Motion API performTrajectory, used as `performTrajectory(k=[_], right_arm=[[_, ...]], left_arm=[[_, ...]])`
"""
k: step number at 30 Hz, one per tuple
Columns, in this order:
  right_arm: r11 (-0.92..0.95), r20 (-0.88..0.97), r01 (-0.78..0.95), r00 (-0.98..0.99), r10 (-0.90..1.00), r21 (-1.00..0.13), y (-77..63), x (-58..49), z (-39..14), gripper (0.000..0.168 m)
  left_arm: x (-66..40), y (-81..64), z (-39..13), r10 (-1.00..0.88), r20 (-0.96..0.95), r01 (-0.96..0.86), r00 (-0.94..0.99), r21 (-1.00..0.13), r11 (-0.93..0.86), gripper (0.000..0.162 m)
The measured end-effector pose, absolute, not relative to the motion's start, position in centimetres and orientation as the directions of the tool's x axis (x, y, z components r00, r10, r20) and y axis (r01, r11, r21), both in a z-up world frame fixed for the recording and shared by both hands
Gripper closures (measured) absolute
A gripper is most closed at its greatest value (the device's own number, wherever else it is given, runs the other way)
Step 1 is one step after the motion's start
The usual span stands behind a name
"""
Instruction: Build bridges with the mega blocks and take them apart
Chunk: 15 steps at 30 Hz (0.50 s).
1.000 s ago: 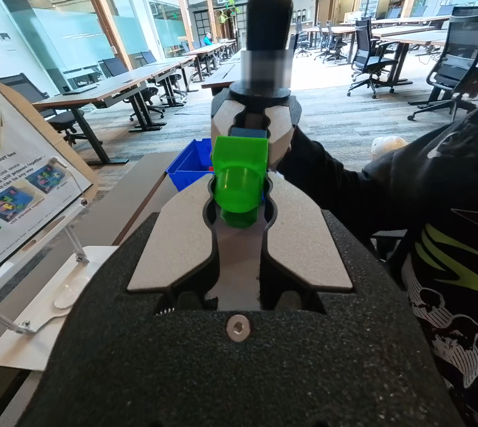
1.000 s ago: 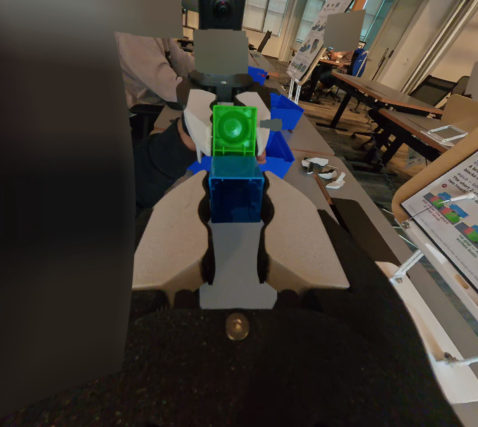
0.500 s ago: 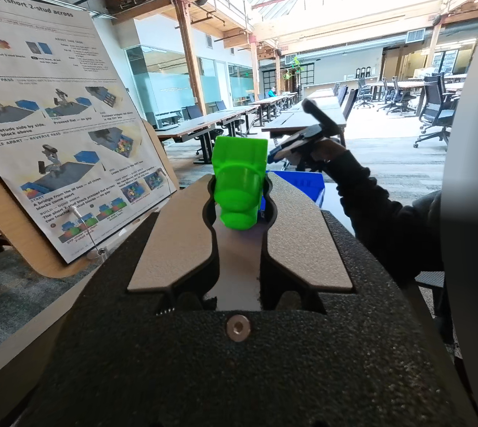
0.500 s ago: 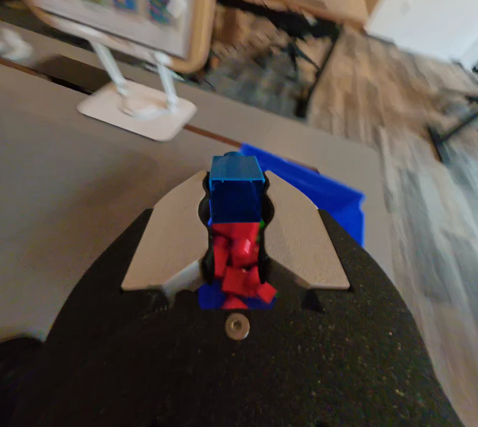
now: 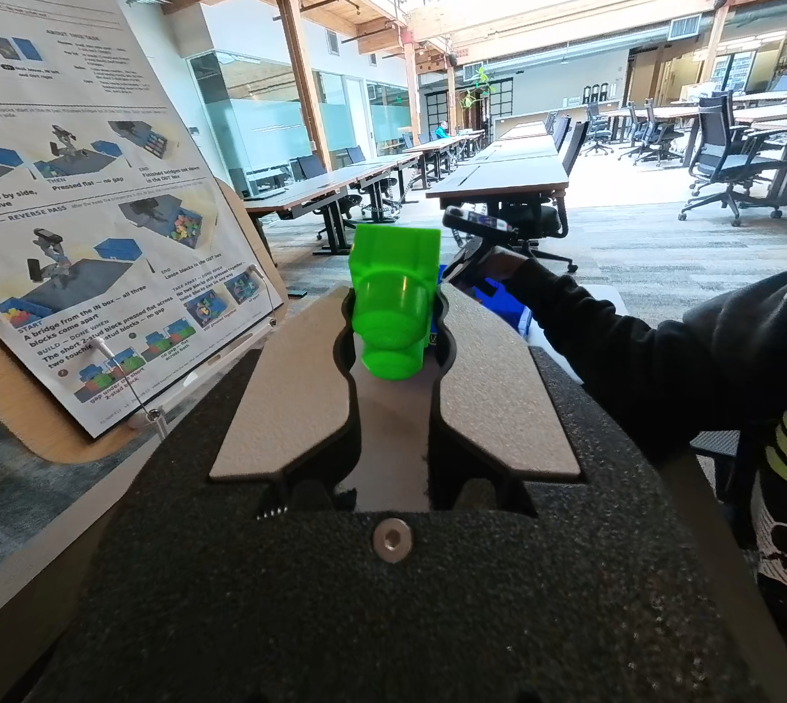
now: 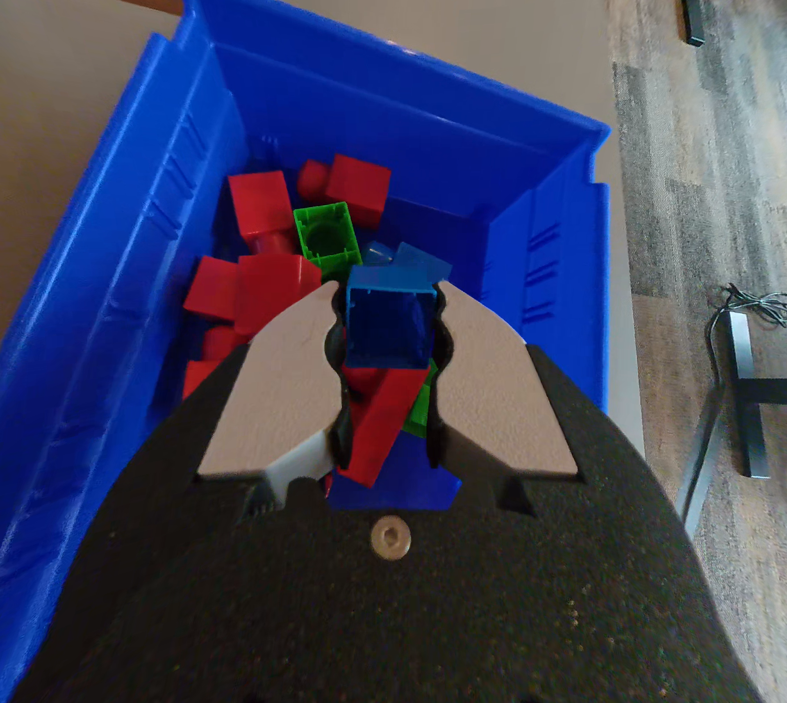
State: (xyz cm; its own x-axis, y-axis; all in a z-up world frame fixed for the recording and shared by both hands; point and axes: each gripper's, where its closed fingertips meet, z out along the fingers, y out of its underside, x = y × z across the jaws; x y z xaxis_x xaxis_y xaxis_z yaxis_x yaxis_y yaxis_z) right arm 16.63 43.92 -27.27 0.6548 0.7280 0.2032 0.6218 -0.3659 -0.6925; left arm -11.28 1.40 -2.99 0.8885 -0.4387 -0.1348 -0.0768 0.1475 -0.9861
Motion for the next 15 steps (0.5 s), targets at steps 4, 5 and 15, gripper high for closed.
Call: performTrajectory(k=[4, 5, 15], right_arm=[[-0.369, 0.21, 0.629, 0.655, 0.726, -0.685, 43.9, 16.7, -27.2, 0.111], [-0.36, 0.213, 0.623, 0.656, 0.724, -0.695, 43.9, 16.7, -26.7, 0.112], [0.066, 0.193, 0.314, 0.392, 0.899, -0.947, 32.9, 9.8, -10.5, 0.116]], left_arm=[[-10.8, 1.5, -3.1, -0.45, -0.144, -0.086, 0.881, -0.985, 0.147, 0.128], [-10.7, 1.5, -3.1, -0.452, -0.147, -0.09, 0.88, -0.985, 0.146, 0.128], [-8.4, 3.2, -4.6, -0.517, -0.167, -0.136, 0.84, -0.986, 0.097, 0.128]])
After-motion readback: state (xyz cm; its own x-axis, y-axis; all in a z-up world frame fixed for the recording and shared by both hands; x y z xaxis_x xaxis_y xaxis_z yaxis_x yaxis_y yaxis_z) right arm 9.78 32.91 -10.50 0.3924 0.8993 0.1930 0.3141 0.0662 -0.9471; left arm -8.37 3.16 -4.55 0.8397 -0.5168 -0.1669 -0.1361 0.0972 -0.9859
